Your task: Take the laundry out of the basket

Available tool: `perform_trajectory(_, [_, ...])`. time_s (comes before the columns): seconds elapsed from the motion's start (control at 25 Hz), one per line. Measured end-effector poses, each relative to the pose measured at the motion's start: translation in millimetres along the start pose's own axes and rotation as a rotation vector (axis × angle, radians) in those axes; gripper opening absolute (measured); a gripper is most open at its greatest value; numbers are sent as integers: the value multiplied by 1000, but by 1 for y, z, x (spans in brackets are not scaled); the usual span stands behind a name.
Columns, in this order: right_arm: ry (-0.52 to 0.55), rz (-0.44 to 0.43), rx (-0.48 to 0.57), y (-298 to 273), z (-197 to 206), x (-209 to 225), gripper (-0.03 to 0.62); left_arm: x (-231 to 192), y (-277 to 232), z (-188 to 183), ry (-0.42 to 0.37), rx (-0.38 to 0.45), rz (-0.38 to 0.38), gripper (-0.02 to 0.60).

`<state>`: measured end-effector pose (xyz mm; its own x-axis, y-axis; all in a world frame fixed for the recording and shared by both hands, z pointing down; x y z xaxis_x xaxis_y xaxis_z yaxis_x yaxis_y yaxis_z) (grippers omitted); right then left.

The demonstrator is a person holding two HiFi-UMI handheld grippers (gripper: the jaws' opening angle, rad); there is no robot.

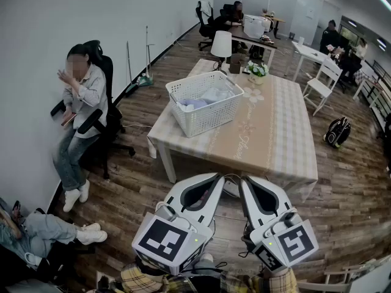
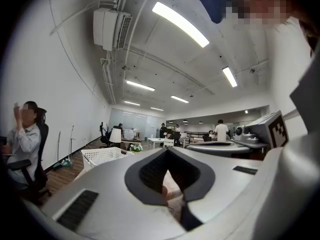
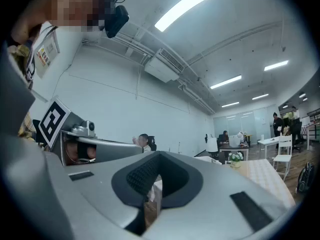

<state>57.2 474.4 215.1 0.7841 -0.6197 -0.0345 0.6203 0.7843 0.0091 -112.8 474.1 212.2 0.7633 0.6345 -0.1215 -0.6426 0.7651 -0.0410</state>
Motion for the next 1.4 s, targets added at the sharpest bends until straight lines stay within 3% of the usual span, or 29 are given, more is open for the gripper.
perform_trajectory(0.36, [1,-10,15,15,3,6,-6,16,-3,8,-36,20,-5,14])
perform_trajectory(0.92, [-15,-23,27,42,9,28,-6,46,-12,14,-13,-6,-43,14])
perform_trajectory(1.4, [-40,-44,26,27,19,52,-6,35,-35,15,-13,-20,-76,15])
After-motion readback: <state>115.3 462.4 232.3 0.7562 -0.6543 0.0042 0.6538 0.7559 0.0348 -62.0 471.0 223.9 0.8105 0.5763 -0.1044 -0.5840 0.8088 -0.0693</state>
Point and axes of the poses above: the fingertips, and each gripper's own axes: y backward along the fingers, x to its right, z out of its underside, the point moved 10 cm from there along y, backward along the fingers, and after that the axes turned 1 degree about y, right-handed, at the moved point
